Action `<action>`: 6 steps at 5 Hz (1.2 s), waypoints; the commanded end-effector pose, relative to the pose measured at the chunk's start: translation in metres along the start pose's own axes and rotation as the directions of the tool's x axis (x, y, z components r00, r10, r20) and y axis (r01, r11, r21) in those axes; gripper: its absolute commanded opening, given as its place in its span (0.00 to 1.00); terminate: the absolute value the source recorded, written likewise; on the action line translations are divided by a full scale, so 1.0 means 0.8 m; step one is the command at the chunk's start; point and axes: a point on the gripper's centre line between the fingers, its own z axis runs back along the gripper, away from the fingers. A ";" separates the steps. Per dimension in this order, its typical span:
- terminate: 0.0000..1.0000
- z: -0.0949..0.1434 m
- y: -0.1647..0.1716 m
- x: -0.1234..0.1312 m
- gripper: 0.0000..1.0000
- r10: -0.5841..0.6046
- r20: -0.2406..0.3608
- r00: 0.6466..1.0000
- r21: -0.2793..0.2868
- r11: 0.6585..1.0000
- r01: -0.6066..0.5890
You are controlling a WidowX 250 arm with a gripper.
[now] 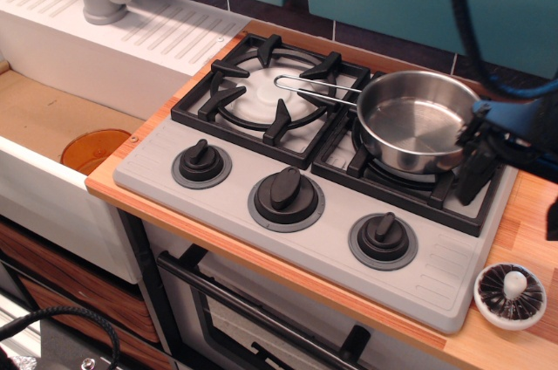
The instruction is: Put pot or pan on stove and put mushroom in pot or pan
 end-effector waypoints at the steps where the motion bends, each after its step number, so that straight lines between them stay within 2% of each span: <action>1: 0.00 0.008 -0.019 -0.013 1.00 0.043 0.076 0.996 -0.035 0.999 -0.041; 3: 0.00 -0.001 -0.029 -0.022 1.00 0.072 0.094 0.993 -0.028 0.997 -0.070; 6: 0.00 -0.033 -0.036 -0.019 1.00 0.078 0.153 0.985 -0.021 0.997 -0.076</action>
